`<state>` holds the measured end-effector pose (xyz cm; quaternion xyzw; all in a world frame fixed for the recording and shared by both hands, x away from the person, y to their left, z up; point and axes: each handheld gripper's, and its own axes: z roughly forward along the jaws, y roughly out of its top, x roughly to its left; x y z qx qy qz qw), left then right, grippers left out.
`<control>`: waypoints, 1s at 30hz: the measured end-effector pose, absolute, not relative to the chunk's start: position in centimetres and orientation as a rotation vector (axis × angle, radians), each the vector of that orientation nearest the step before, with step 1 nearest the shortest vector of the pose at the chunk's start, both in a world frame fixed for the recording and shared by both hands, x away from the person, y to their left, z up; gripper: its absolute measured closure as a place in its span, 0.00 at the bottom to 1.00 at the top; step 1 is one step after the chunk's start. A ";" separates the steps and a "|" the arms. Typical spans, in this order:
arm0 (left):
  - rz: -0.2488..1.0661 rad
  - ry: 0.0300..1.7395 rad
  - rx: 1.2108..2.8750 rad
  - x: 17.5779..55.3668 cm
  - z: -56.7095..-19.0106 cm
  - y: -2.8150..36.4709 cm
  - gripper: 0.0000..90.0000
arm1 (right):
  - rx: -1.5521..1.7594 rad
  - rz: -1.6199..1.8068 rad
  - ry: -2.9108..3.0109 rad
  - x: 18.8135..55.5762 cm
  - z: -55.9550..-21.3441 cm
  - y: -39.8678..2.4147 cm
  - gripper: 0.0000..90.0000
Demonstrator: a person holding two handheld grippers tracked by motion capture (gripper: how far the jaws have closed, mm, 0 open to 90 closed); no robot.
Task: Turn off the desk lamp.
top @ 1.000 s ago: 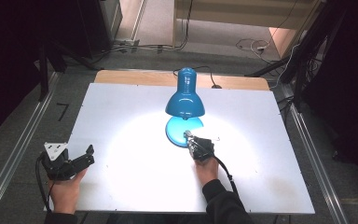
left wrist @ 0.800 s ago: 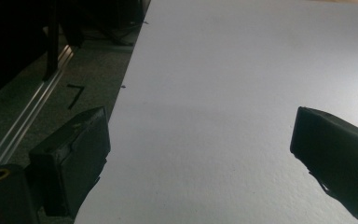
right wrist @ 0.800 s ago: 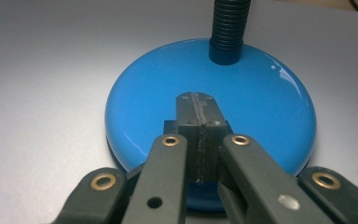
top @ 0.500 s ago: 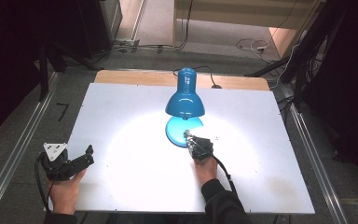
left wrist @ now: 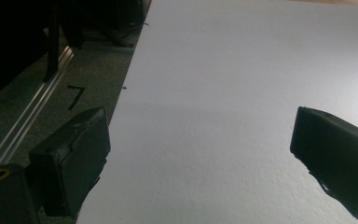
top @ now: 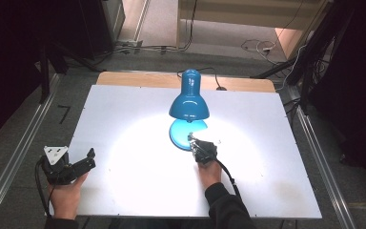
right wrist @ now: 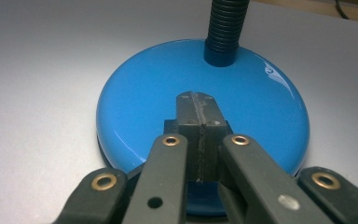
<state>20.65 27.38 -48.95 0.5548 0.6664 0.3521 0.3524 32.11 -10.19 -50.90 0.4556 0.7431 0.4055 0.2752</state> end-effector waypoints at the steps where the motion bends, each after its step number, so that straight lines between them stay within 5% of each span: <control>1: 0.910 1.725 1.435 20.7 -49.0 27.4 0.06 | 1.221 1.082 1.996 32.1 -50.9 -10.1 0.98; 22: 0.908 1.729 1.431 20.7 -49.1 27.7 0.06 | 1.232 1.122 1.983 32.8 -50.5 -10.1 0.97; 30: 0.908 1.729 1.431 20.6 -49.0 27.8 0.06 | 1.228 1.141 1.989 32.9 -49.3 -11.2 0.79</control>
